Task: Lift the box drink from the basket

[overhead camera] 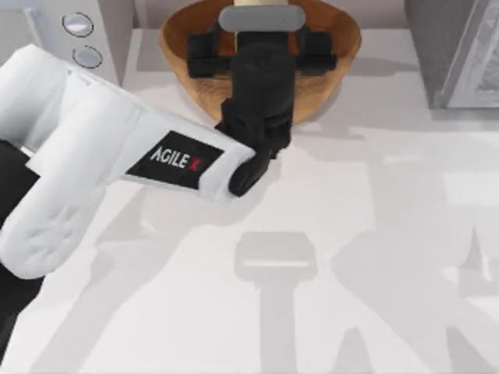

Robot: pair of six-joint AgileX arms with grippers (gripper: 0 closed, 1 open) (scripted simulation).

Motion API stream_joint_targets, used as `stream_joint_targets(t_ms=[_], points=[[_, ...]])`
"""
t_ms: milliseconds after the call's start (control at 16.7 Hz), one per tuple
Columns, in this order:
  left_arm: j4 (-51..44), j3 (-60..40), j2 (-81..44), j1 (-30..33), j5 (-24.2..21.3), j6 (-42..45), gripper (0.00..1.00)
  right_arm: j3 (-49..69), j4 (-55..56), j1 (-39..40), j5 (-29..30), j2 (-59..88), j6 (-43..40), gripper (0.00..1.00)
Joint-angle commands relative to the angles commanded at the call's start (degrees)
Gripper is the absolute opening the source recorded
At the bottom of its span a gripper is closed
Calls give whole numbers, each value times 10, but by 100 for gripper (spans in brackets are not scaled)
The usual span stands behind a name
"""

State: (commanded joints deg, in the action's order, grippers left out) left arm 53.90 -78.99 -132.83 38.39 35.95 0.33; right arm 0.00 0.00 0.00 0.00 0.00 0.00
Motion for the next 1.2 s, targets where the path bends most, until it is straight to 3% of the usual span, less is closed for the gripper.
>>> stream_joint_targets(t_ms=[420, 720, 1200], points=[[-52, -111, -61, -26, -27, -1, 100, 0, 0, 0, 0, 0, 0, 100], [-56, -120, -66, -28, -29, -1, 100, 0, 0, 0, 0, 0, 0, 100], [-56, -120, -66, -28, -29, -1, 40, 0, 0, 0, 0, 0, 0, 100]])
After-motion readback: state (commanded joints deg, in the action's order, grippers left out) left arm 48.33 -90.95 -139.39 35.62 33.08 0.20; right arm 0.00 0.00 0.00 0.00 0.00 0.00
